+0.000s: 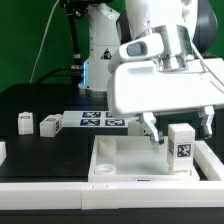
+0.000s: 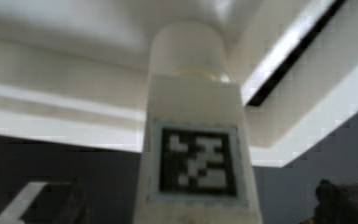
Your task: Assemble one leg
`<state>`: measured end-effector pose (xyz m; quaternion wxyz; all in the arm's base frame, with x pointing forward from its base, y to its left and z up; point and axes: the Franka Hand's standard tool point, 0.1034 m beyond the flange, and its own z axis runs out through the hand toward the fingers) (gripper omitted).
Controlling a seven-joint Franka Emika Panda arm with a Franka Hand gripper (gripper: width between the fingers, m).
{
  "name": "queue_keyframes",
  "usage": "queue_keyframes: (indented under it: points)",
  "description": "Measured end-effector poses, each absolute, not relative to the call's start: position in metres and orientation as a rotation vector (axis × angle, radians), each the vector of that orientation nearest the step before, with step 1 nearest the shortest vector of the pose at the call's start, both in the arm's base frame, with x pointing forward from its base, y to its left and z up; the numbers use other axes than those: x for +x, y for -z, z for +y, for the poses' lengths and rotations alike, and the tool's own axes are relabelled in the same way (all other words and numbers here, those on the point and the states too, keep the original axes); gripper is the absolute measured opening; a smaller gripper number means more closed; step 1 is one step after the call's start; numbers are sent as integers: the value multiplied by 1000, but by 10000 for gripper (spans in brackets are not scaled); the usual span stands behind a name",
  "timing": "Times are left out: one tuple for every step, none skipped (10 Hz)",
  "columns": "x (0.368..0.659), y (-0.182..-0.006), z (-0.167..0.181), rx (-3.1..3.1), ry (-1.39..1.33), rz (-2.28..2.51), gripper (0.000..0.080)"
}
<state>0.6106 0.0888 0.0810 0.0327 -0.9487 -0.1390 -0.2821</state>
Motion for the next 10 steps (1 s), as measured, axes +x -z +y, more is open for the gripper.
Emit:
queue_keyframes:
  points:
    - [612,-83,88,-2924,854,-428,649]
    - [610,-81,92,-2929,808,-441,649]
    - [610,-81,92,-2930,803,-441,649]
    - [607,-79,95,-2942,717,-457,649]
    - [604,-78,101,-2958,571,-472,649]
    - [600,-78,106,-2981,397,-418,649]
    - [600,-81,109,-3016,255,-380,649]
    - [602,-85,102,-3046,145,-381,649]
    - [599,-88,97,-3063,-18,-361,649]
    - [598,-90,98,-3056,-199,-373,649]
